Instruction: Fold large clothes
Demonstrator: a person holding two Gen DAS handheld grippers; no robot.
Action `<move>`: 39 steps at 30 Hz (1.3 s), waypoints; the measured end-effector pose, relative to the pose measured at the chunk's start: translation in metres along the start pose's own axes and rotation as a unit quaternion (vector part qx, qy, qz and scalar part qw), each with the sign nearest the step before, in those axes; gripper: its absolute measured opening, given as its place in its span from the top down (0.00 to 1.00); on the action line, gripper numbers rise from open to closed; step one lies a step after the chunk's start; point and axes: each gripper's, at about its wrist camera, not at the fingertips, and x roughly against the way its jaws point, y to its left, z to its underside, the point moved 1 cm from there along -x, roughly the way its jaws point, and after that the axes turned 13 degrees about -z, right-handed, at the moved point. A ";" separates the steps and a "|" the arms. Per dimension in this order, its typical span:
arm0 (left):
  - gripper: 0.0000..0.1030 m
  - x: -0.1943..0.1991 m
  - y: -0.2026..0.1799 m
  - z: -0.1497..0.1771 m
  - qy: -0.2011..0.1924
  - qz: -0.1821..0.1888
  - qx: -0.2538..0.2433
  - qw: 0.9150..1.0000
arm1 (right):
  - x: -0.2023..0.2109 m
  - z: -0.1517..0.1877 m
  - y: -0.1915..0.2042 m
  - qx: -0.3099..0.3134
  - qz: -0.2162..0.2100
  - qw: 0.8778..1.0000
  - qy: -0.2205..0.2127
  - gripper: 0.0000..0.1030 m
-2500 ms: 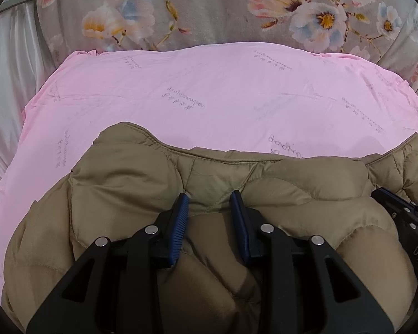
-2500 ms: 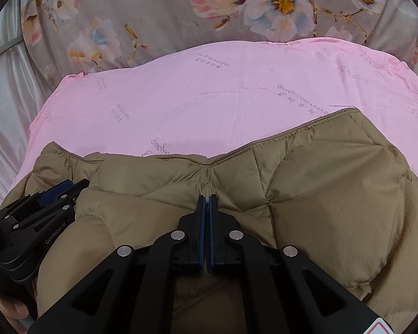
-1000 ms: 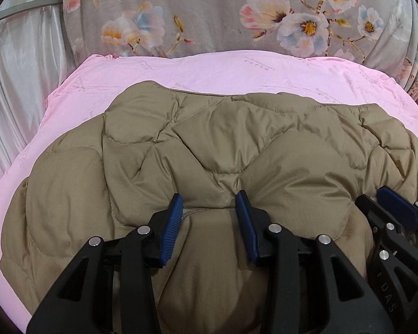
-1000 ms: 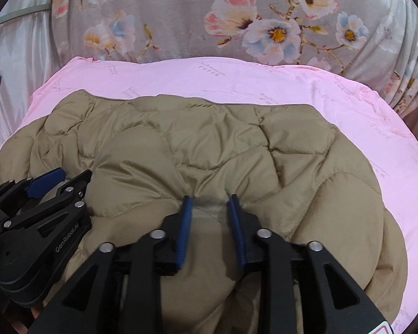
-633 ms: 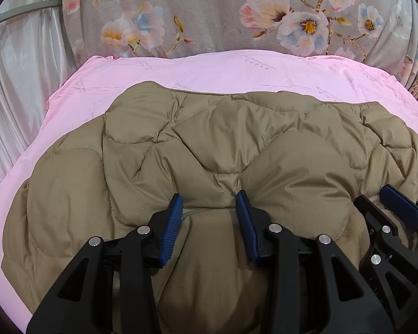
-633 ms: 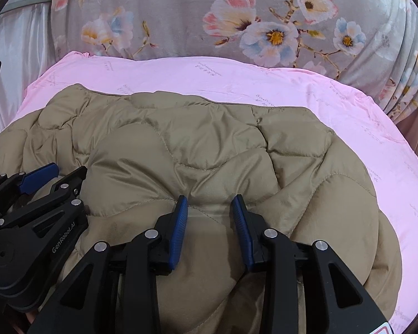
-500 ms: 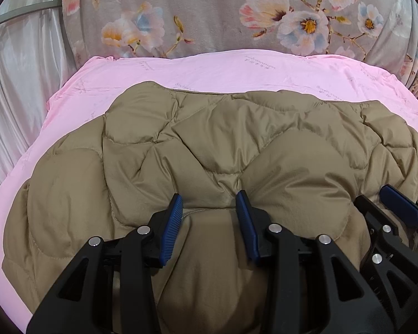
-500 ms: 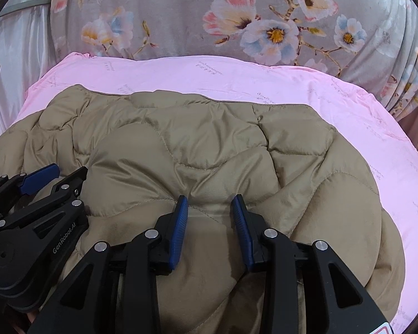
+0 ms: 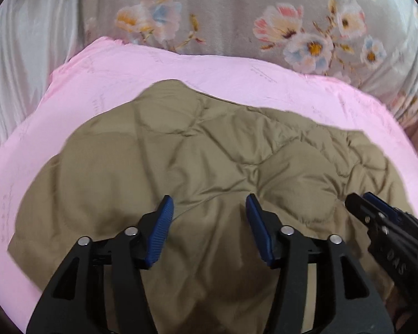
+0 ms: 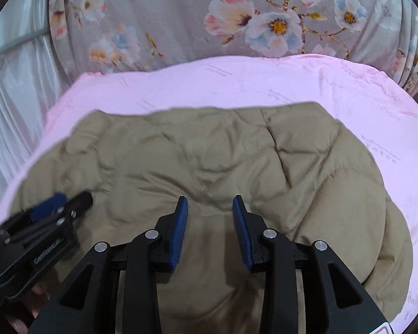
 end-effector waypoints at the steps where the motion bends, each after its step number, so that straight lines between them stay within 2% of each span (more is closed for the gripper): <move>1: 0.44 0.006 0.013 -0.001 0.006 0.006 0.015 1.000 | 0.002 -0.005 0.007 0.002 -0.012 1.000 -0.001 0.68; 3: 0.36 0.017 0.044 -0.001 0.016 -0.002 0.051 0.999 | 0.002 -0.014 0.019 -0.001 -0.043 0.999 -0.003 0.69; 5: 0.34 0.022 0.078 0.000 0.031 -0.014 0.088 0.996 | -0.002 -0.019 0.028 -0.003 -0.059 0.998 0.000 0.70; 9: 0.34 0.025 0.134 0.009 0.070 0.029 0.166 0.983 | -0.023 -0.020 0.042 0.000 -0.070 0.997 0.029 0.79; 11: 0.34 0.028 0.156 0.016 0.081 0.003 0.192 0.978 | -0.036 -0.016 0.041 -0.009 -0.071 0.996 0.046 0.81; 14: 0.29 0.023 0.176 0.024 0.095 0.009 0.224 0.970 | -0.048 -0.007 0.039 -0.007 -0.062 0.997 0.053 0.82; 15: 0.29 0.018 0.179 0.026 0.104 0.013 0.233 0.967 | -0.051 -0.005 0.038 -0.007 -0.060 0.997 0.053 0.83; 20: 0.29 -0.016 0.176 0.039 0.157 0.080 0.277 0.945 | -0.057 0.006 0.038 0.009 -0.059 0.997 0.051 0.83; 21: 0.25 -0.019 0.173 0.040 0.158 0.084 0.279 0.944 | -0.058 0.007 0.037 0.009 -0.060 0.997 0.050 0.83; 23: 0.19 -0.019 0.164 0.037 0.145 0.077 0.271 0.949 | -0.059 0.010 0.037 0.008 -0.062 0.997 0.048 0.83; 26: 0.18 -0.022 0.153 0.032 0.144 0.080 0.262 0.951 | -0.061 0.012 0.037 0.012 -0.059 0.997 0.045 0.83; 28: 0.31 -0.023 0.146 0.028 0.139 0.081 0.256 0.953 | -0.062 0.013 0.037 0.012 -0.059 0.997 0.044 0.83; 30: 0.55 -0.021 0.136 0.022 0.136 0.073 0.243 0.958 | -0.061 0.011 0.036 0.006 -0.063 0.997 0.046 0.83; 33: 0.77 -0.006 0.130 0.007 0.114 0.068 0.222 0.966 | -0.048 0.005 0.036 -0.014 -0.072 0.996 0.059 0.87; 36: 0.83 0.011 0.129 -0.009 0.094 0.076 0.200 0.972 | -0.016 0.004 0.040 -0.039 -0.109 0.991 0.072 0.95; 37: 0.84 0.018 0.129 -0.015 0.086 0.079 0.193 0.974 | -0.005 0.006 0.044 -0.056 -0.102 0.990 0.078 0.98; 39: 0.85 0.030 0.127 -0.023 0.072 0.083 0.184 0.977 | 0.010 0.014 0.049 -0.035 -0.093 0.990 0.099 0.99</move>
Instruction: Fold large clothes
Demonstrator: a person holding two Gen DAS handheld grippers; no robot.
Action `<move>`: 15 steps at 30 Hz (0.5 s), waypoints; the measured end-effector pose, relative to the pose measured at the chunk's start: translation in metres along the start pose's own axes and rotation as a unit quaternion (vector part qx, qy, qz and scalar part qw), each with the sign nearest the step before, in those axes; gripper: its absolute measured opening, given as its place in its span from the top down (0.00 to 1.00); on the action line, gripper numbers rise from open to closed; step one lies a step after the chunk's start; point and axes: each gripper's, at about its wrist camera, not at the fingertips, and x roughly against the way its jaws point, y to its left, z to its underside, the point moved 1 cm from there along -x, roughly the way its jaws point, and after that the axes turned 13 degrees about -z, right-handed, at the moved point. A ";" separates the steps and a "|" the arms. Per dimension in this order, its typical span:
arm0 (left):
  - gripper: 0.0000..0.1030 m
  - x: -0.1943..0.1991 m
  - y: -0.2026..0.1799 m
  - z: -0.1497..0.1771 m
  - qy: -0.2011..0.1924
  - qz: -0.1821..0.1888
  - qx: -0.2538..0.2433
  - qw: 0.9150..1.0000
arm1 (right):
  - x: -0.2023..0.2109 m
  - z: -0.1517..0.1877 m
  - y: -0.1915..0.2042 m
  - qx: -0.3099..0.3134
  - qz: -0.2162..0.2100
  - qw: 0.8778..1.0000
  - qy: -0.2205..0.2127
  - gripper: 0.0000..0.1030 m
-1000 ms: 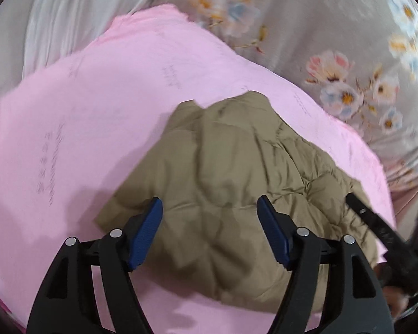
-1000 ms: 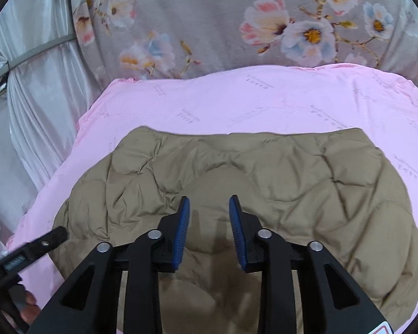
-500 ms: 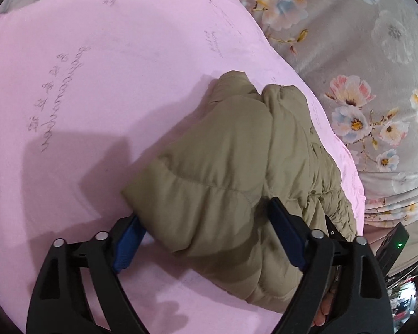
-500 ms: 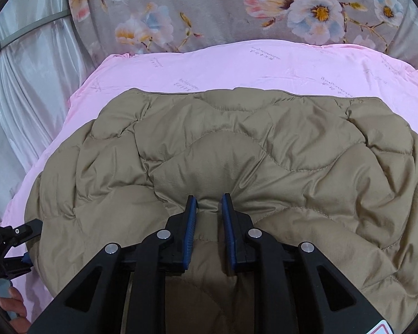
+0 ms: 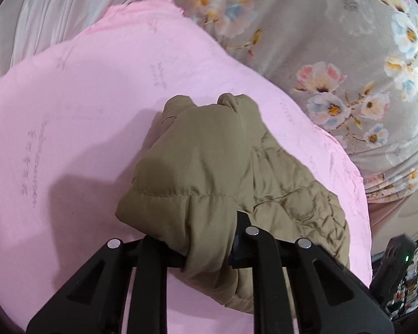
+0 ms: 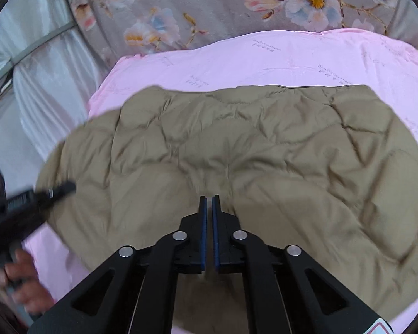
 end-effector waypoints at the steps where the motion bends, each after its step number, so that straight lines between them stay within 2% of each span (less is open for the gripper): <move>1: 0.85 0.009 -0.007 -0.002 -0.010 0.001 -0.012 1.000 | 0.002 0.006 -0.001 -0.002 -0.003 1.000 0.013 1.00; 3: 0.86 0.023 -0.020 -0.001 -0.028 0.004 -0.034 0.999 | -0.001 0.017 -0.009 -0.023 -0.022 0.999 0.034 1.00; 8: 0.87 0.063 -0.069 0.004 -0.070 0.026 -0.097 0.992 | -0.026 0.023 -0.015 -0.036 -0.049 0.997 0.045 1.00; 12: 0.87 0.086 -0.117 0.015 -0.107 0.044 -0.155 0.981 | -0.042 0.018 -0.017 -0.051 -0.099 0.993 0.039 1.00; 15: 0.87 0.088 -0.156 0.024 -0.111 0.057 -0.193 0.973 | -0.033 0.018 -0.025 -0.072 -0.115 0.990 0.029 1.00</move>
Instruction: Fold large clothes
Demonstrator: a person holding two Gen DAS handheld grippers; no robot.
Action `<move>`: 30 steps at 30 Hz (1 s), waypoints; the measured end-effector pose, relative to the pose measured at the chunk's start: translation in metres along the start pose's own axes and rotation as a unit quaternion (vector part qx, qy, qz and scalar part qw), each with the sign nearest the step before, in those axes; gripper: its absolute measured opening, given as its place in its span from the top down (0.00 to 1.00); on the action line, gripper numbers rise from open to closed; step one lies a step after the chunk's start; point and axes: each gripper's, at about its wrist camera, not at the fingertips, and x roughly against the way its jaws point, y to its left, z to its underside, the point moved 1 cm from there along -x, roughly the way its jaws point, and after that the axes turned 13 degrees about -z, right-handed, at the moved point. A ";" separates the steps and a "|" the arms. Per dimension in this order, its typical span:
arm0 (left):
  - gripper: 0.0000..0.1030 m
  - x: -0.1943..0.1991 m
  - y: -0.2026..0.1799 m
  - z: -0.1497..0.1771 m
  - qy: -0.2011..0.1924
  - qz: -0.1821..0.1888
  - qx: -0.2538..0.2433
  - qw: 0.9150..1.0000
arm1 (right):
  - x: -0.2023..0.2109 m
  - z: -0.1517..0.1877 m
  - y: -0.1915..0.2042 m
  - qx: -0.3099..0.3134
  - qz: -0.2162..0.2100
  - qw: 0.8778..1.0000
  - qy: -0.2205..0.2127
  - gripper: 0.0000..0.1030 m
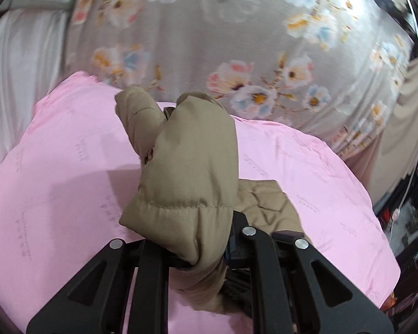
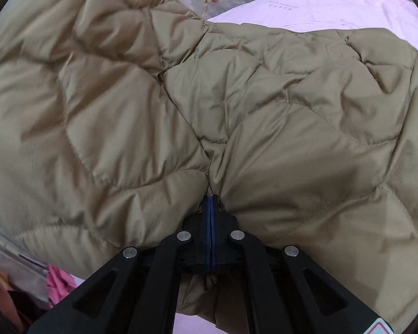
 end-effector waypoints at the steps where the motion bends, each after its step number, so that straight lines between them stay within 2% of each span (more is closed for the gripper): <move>1: 0.87 -0.001 -0.015 -0.002 -0.001 0.003 -0.017 1.000 | 0.012 0.003 -0.002 -0.010 -0.006 1.000 -0.010 1.00; 3: 0.87 -0.001 -0.039 -0.001 -0.005 0.005 -0.047 0.999 | 0.045 0.011 -0.007 -0.025 -0.026 0.999 -0.040 1.00; 4: 0.87 -0.001 -0.052 0.000 -0.006 0.006 -0.061 0.998 | 0.060 0.016 -0.010 -0.026 -0.022 0.998 -0.051 1.00; 6: 0.87 -0.005 -0.073 0.002 -0.002 0.011 -0.081 0.997 | 0.092 0.028 -0.016 -0.019 0.008 0.997 -0.072 1.00; 9: 0.87 -0.010 -0.107 0.012 0.010 0.020 -0.113 0.993 | 0.132 0.047 -0.030 -0.032 0.026 0.994 -0.098 1.00; 13: 0.87 -0.020 -0.148 0.028 0.031 0.031 -0.146 0.988 | 0.169 0.070 -0.049 -0.047 0.077 0.989 -0.119 1.00; 16: 0.87 -0.035 -0.176 0.047 0.056 0.032 -0.167 0.984 | 0.186 0.080 -0.060 -0.059 0.092 0.985 -0.130 1.00; 22: 0.87 -0.067 -0.201 0.095 0.112 0.034 -0.193 0.974 | 0.206 0.090 -0.071 -0.061 0.134 0.979 -0.138 1.00; 27: 0.85 -0.077 -0.208 0.120 0.120 0.018 -0.209 0.970 | 0.215 0.095 -0.082 -0.072 0.149 0.975 -0.149 0.97; 30: 0.82 -0.077 -0.208 0.122 0.122 0.016 -0.206 0.971 | 0.225 0.099 -0.081 -0.077 0.160 0.971 -0.160 0.93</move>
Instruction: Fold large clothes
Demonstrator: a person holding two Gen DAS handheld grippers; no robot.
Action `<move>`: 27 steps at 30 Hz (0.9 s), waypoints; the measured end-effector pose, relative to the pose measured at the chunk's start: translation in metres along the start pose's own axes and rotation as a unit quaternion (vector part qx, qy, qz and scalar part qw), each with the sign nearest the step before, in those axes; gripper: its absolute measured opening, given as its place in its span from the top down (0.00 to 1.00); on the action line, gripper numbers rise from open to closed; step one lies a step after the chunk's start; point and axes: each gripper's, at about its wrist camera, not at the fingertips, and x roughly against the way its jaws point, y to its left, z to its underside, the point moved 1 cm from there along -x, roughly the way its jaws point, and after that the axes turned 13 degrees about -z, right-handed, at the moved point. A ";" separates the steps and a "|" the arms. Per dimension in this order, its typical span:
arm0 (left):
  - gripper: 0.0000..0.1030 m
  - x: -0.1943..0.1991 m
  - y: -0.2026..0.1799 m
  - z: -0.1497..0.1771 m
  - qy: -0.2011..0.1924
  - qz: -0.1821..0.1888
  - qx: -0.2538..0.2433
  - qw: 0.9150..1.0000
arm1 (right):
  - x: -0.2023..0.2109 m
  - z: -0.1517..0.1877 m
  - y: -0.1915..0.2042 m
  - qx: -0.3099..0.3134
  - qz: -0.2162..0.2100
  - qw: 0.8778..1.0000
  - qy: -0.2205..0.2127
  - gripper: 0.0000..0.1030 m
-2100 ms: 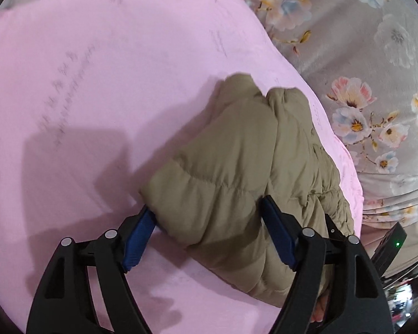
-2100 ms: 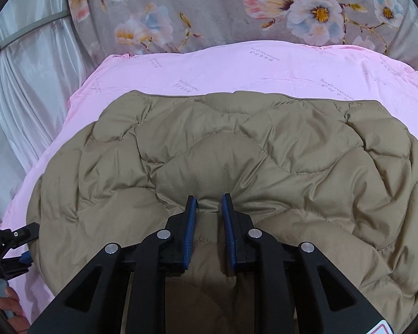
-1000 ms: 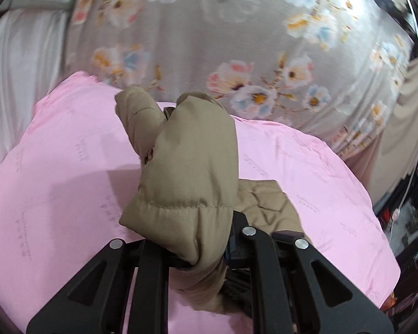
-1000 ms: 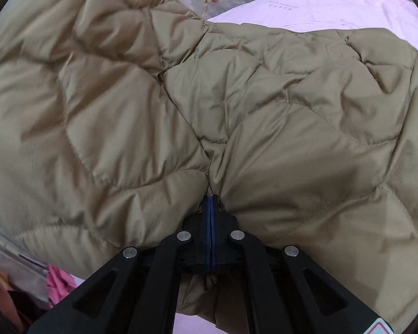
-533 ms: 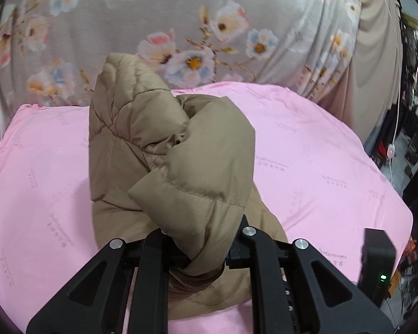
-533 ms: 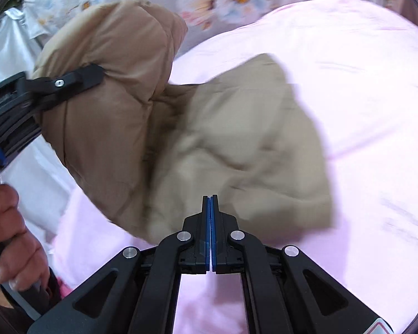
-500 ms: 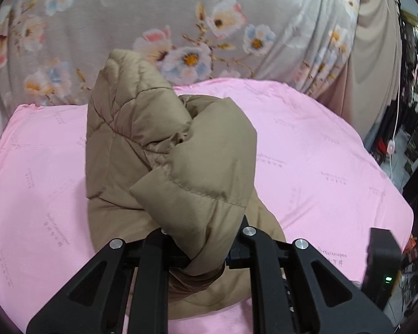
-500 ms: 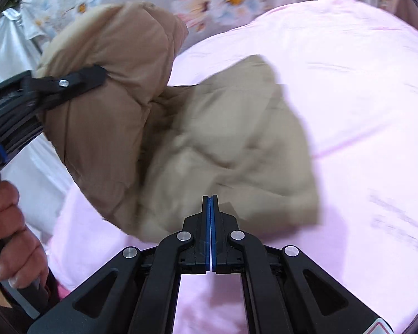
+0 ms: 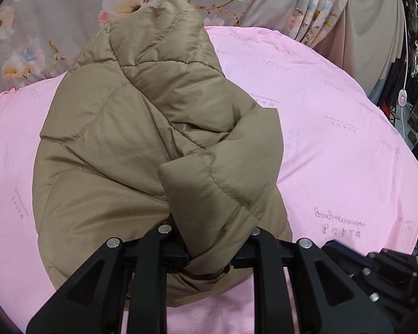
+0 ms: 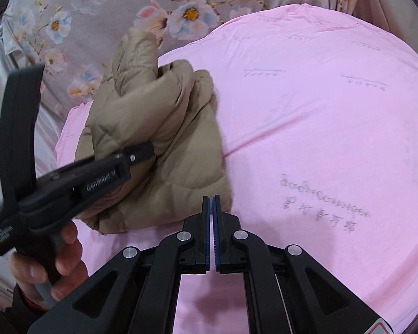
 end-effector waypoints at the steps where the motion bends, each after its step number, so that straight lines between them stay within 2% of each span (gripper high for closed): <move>1: 0.82 0.003 0.002 0.000 0.002 0.003 0.004 1.000 | 0.005 -0.003 -0.001 0.001 0.003 1.000 -0.006 0.93; 4: 0.76 0.023 0.016 -0.003 0.005 0.021 0.017 1.000 | 0.023 -0.009 0.003 0.012 0.012 1.000 -0.024 0.93; 7: 0.53 0.055 0.045 -0.006 0.006 0.086 0.057 0.995 | 0.037 -0.026 0.017 0.028 -0.001 0.999 -0.044 0.91; 8: 0.40 0.065 0.055 -0.007 -0.001 0.102 0.073 0.992 | 0.040 -0.032 0.023 0.034 -0.007 0.998 -0.050 0.91; 9: 0.31 0.076 0.065 -0.007 -0.012 0.110 0.088 0.990 | 0.041 -0.040 0.031 0.041 -0.014 0.997 -0.056 0.90; 12: 0.30 0.106 0.097 -0.010 -0.051 0.103 0.113 0.987 | 0.043 -0.059 0.053 0.058 -0.030 0.996 -0.066 0.86; 14: 0.30 0.114 0.119 -0.012 -0.063 0.062 0.127 0.988 | 0.041 -0.067 0.067 0.066 -0.044 0.995 -0.065 0.79; 15: 0.30 0.112 0.129 -0.013 -0.063 0.042 0.139 0.987 | 0.036 -0.072 0.077 0.072 -0.050 0.994 -0.063 0.70; 18: 0.30 0.094 0.162 -0.010 -0.032 -0.005 0.181 0.983 | 0.019 -0.081 0.104 0.087 -0.057 0.993 -0.056 0.51; 22: 0.30 0.065 0.182 0.007 0.010 -0.032 0.197 0.980 | -0.012 -0.080 0.134 0.120 -0.059 0.991 -0.019 0.43; 25: 0.32 0.049 0.178 0.017 0.037 -0.033 0.188 0.981 | -0.045 -0.072 0.137 0.159 0.007 0.987 0.020 0.44; 26: 0.32 0.045 0.175 0.019 0.043 -0.028 0.186 0.981 | -0.052 -0.068 0.132 0.163 0.026 0.986 0.029 0.49; 27: 0.32 0.043 0.174 0.021 0.047 -0.026 0.185 0.981 | -0.057 -0.064 0.124 0.161 0.038 0.986 0.037 0.70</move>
